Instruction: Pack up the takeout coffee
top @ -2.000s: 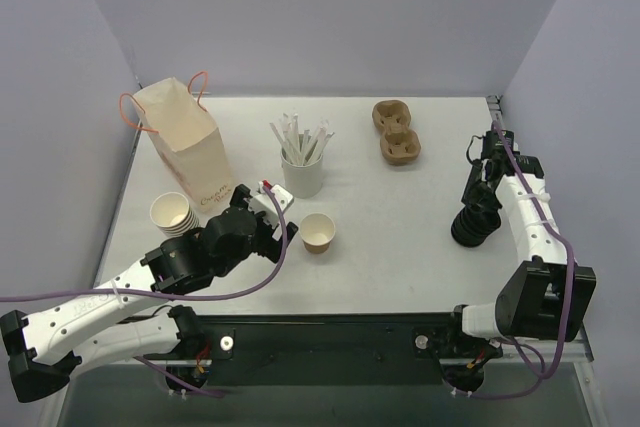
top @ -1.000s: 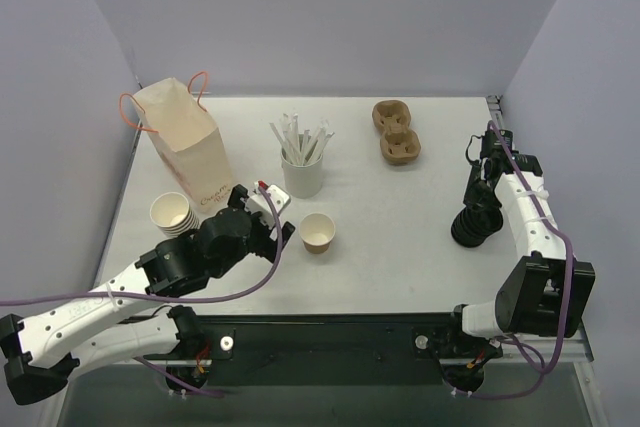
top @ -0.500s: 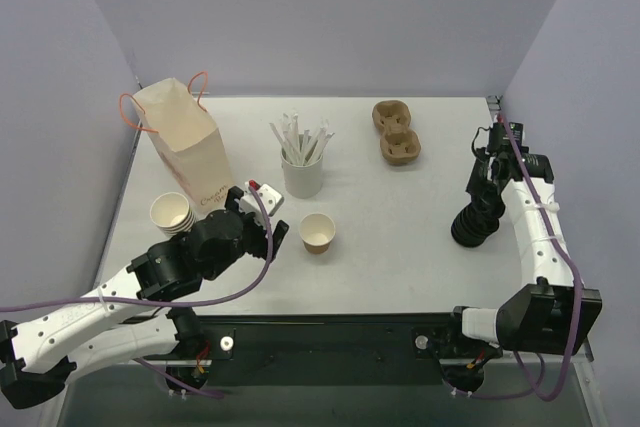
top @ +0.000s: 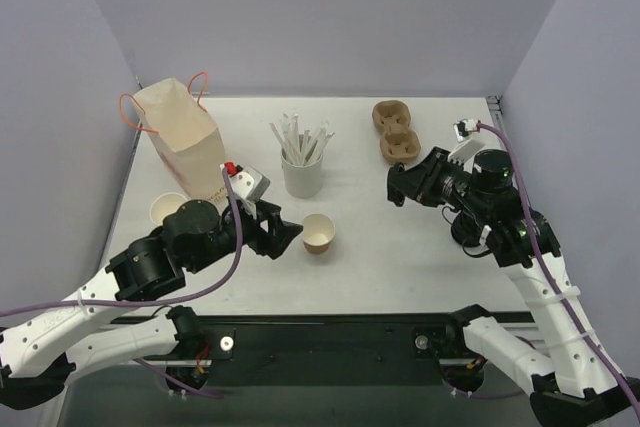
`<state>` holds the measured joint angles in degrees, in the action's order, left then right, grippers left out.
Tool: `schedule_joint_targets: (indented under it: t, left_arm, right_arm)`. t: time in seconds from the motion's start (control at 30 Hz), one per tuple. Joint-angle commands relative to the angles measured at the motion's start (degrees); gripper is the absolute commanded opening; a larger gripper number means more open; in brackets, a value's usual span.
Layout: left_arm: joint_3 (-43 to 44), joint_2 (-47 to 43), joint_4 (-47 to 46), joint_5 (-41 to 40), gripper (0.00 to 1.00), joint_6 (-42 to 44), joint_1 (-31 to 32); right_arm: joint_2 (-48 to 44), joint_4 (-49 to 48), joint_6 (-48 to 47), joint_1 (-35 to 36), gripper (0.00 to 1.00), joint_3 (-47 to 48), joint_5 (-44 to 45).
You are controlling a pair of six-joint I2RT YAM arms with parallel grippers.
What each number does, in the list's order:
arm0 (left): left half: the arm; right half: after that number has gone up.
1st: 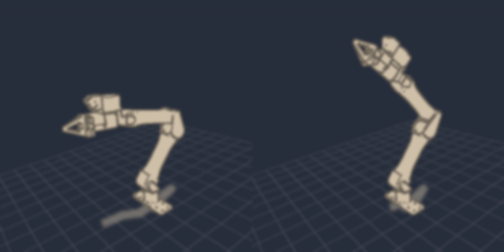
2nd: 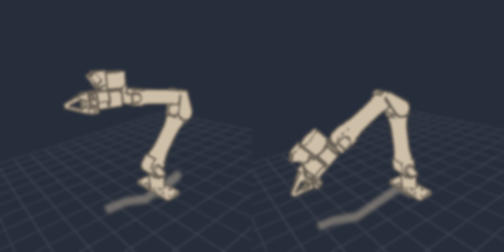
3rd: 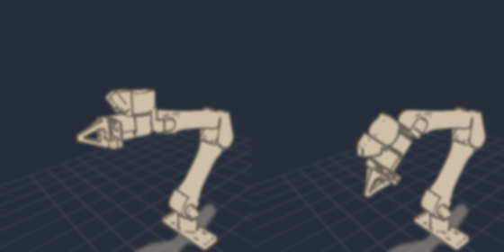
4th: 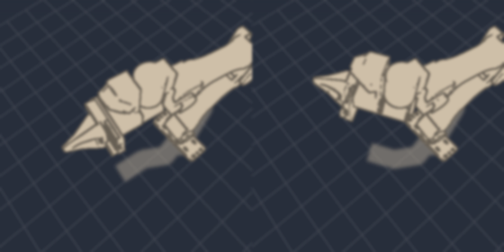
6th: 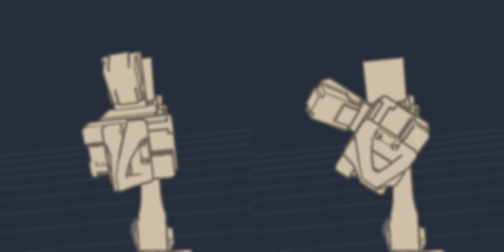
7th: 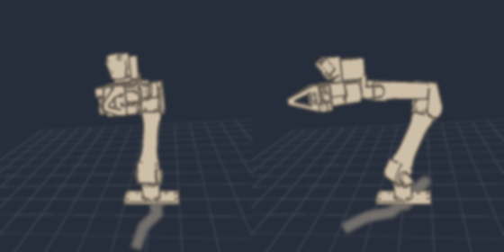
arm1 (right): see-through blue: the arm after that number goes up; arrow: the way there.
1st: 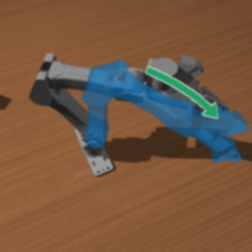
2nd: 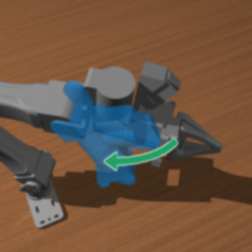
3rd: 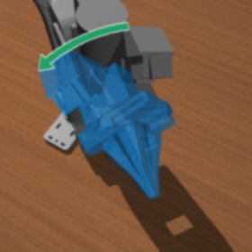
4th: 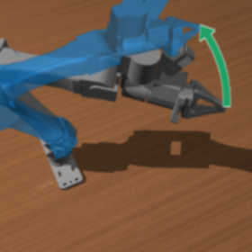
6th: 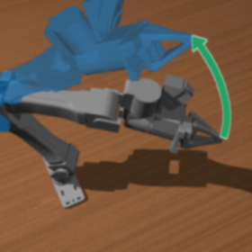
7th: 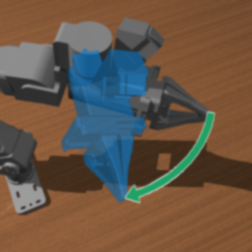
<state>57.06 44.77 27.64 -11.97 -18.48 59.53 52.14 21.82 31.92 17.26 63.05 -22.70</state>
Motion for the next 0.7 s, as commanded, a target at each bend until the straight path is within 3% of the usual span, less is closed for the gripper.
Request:
schedule_joint_targets:
  t: [0.0,0.23,0.47,0.67]
  left_arm:
    - [-0.10,-1.88,-12.67,10.01,0.73,6.23,0.06]
    - [-3.01,2.24,-21.30,21.25,0.70,20.13,0.06]
    - [-5.46,3.92,-30.53,24.36,0.66,22.08,0.15]
    - [-6.78,4.18,-30.45,25.15,0.66,25.16,0.15]
  right_arm:
    - [-3.01,-18.80,19.63,4.53,0.08,-5.72,-7.71]
    - [-2.75,-36.14,36.96,10.16,0.08,-12.32,-12.72]
    - [-1.43,-42.91,42.07,13.68,0.08,-14.17,-15.09]
    - [-0.37,-48.89,44.80,15.17,0.08,-15.67,-16.94]
